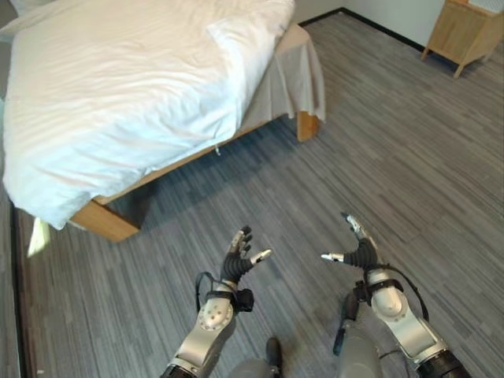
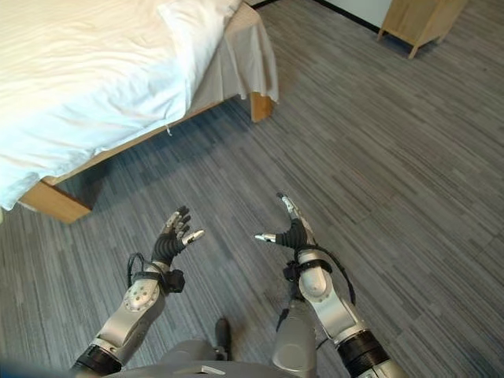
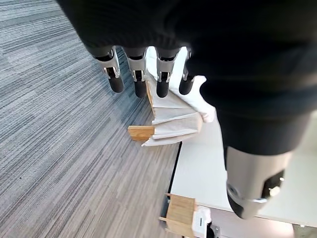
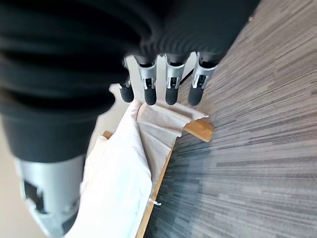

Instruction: Making the bed.

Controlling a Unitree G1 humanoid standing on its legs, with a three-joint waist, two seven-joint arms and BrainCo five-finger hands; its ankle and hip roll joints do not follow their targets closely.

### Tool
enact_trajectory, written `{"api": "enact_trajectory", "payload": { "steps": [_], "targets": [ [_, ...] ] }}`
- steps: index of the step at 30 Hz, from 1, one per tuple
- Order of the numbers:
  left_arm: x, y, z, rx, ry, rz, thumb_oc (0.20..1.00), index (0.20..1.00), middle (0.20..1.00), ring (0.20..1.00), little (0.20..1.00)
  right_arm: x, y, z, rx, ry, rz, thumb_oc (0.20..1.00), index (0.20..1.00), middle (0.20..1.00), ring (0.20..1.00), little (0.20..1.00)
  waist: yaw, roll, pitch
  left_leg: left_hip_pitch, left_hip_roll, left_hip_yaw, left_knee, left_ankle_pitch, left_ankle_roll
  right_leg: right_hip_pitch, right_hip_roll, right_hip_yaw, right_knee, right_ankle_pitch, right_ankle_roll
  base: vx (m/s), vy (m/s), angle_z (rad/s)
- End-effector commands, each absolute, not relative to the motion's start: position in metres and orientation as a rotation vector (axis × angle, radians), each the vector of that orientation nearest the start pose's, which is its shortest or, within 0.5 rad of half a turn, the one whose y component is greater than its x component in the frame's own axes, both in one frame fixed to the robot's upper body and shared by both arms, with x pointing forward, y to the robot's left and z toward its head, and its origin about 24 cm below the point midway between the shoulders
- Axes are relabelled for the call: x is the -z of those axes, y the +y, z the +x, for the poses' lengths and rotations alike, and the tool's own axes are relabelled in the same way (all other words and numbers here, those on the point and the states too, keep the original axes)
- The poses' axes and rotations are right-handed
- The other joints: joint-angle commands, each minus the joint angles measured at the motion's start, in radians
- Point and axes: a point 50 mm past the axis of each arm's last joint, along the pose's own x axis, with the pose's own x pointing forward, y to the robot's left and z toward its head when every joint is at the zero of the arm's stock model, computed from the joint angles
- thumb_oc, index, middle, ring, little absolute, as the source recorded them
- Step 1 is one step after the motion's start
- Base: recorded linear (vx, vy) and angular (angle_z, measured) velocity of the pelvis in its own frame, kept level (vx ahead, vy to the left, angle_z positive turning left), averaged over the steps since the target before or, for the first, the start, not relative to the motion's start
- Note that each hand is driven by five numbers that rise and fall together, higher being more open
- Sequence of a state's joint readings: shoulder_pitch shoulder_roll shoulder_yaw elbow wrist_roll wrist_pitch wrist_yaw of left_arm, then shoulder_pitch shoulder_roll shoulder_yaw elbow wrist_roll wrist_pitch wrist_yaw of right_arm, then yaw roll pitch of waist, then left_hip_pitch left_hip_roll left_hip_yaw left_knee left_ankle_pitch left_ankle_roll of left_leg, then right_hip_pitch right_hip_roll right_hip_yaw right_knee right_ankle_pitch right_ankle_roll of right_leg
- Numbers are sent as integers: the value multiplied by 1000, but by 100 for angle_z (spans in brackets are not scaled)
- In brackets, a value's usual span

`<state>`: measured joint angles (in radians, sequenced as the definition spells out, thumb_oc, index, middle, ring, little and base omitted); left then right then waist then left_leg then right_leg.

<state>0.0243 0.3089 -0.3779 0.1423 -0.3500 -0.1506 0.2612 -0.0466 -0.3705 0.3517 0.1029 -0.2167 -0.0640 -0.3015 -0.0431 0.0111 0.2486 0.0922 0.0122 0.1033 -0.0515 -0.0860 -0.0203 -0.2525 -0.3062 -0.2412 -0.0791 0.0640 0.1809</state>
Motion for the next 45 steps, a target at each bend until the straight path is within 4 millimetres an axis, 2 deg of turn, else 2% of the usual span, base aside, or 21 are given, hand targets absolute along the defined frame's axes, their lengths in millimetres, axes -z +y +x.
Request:
{"api": "enact_trajectory", "payload": {
  "steps": [1,4,5,7,10,14,17,21,26,28,30,31,32,33,34,35,37,40,41,43,45],
  "targets": [
    [-41,132,250,96,-69,-70,1000,1000,1000,1000,1000,-58,-144,269,-44,-200,-515,1000,1000,1000,1000,1000,-24,22,10,227,117,-8,-36,-166,-66,-59,37,37,79,79,37,352,-298,48],
    [-40,121,250,109,-60,-129,1000,1000,1000,1000,1000,-46,-147,264,-61,-151,-514,1000,1000,1000,1000,1000,-49,46,-11,172,198,-33,71,-118,-86,-77,95,79,134,40,-6,351,-341,42],
    [-37,118,248,128,-38,-152,1000,1000,1000,1000,1000,-40,-148,261,-92,-130,-540,1000,1000,1000,1000,1000,-39,71,-12,83,237,-54,263,20,-99,-19,152,52,126,-1,-54,409,-440,10],
    [-36,116,247,155,-29,-152,1000,1000,1000,1000,1000,-43,-148,264,-113,-148,-578,1000,1000,1000,1000,1000,-6,56,20,-48,234,-107,531,150,-82,65,183,37,88,-26,-111,316,-460,-4],
    [-37,112,248,163,-29,-168,1000,1000,1000,1000,1000,-44,-149,268,-120,-151,-605,1000,1000,1000,1000,1000,41,19,58,-182,203,-86,687,119,-52,167,182,42,33,-64,-136,362,-308,-27],
    [-35,111,246,157,-17,-190,1000,1000,1000,1000,1000,-37,-152,265,-122,-123,-615,1000,1000,1000,1000,1000,70,16,65,-260,131,-75,664,54,-54,222,188,54,3,-97,-128,213,-39,-18],
    [-25,110,237,153,21,-201,1000,1000,1000,1000,1000,-32,-151,259,-139,-111,-607,1000,1000,1000,1000,1000,105,24,54,-327,64,-15,467,8,-35,286,195,79,-8,-153,-106,461,0,-7],
    [-15,107,231,148,70,-221,1000,1000,1000,1000,1000,-18,-152,257,-142,-57,-620,1000,1000,1000,1000,1000,183,75,31,-432,18,36,9,228,-60,425,271,117,-8,-255,-104,636,36,-26],
    [-7,109,225,123,109,-253,1000,1000,1000,1000,1000,-12,-138,252,-181,-44,-580,1000,1000,1000,1000,1000,240,41,-3,-432,-17,-23,-13,298,-26,558,262,203,-8,-311,-96,618,101,-62],
    [-9,110,225,134,105,-249,1000,1000,1000,1000,1000,-8,-132,248,-200,-34,-568,1000,1000,1000,1000,1000,251,8,-4,-404,-22,-39,6,290,-7,553,239,202,72,-317,-78,498,98,-88],
    [-12,112,227,152,94,-224,1000,1000,1000,1000,1000,-2,-127,243,-206,-20,-563,1000,1000,1000,1000,1000,249,-39,-1,-347,-46,-40,33,225,34,483,220,209,307,-254,-13,438,87,-63],
    [-13,110,228,169,90,-208,1000,1000,1000,1000,1000,0,-129,243,-209,-10,-590,1000,1000,1000,1000,1000,236,-42,6,-313,-49,-42,42,193,51,415,215,219,452,-148,30,251,79,-6],
    [-13,110,228,169,90,-208,1000,1000,1000,1000,1000,0,-129,243,-209,-10,-590,1000,1000,1000,1000,1000,236,-41,5,-314,-48,-41,43,193,50,414,216,220,452,-147,30,389,183,29],
    [-18,110,232,182,69,-169,1000,1000,1000,1000,1000,0,-129,242,-210,-10,-591,1000,1000,1000,1000,1000,185,-11,21,-224,-37,-76,19,154,72,273,256,256,698,-24,48,405,195,42],
    [-20,109,233,185,57,-158,1000,1000,1000,1000,1000,-2,-129,242,-203,-19,-581,1000,1000,1000,1000,1000,160,9,28,-179,-26,-92,-4,144,76,194,268,251,800,-30,44,615,175,98],
    [-22,115,234,198,52,-129,1000,1000,1000,1000,1000,-52,-166,270,-109,-138,-564,1000,1000,1000,1000,1000,147,14,20,-141,-20,-123,-17,131,73,144,258,224,824,-55,32,492,43,96],
    [-23,110,238,214,45,-156,1000,1000,1000,1000,1000,-32,-177,262,-44,-63,-528,1000,1000,1000,1000,1000,113,35,35,-91,-6,-146,-34,111,65,58,235,192,755,-80,-5,466,-26,71],
    [-17,99,240,266,71,-148,1000,1000,1000,1000,1000,-34,-189,281,3,-30,-536,1000,1000,1000,1000,1000,90,6,46,-16,-24,-216,-36,40,44,53,173,166,439,-137,-29,473,-140,86],
    [-18,100,240,266,70,-148,1000,1000,1000,1000,1000,-34,-189,281,3,-31,-536,1000,1000,1000,1000,1000,88,8,47,-16,-22,-218,-36,42,44,58,175,162,429,-130,-30,533,-226,85],
    [-8,97,232,300,113,-141,1000,1000,1000,1000,1000,-24,-197,285,23,30,-561,1000,1000,1000,1000,1000,84,-16,43,31,-35,-305,-36,-20,28,61,161,256,98,-45,0,496,-210,103],
    [-3,100,229,292,131,-139,1000,1000,1000,1000,1000,-22,-197,285,18,41,-574,1000,1000,1000,1000,1000,87,-22,42,48,-34,-321,-36,-37,23,27,146,246,49,-2,16,382,-160,87]
  ]
}}
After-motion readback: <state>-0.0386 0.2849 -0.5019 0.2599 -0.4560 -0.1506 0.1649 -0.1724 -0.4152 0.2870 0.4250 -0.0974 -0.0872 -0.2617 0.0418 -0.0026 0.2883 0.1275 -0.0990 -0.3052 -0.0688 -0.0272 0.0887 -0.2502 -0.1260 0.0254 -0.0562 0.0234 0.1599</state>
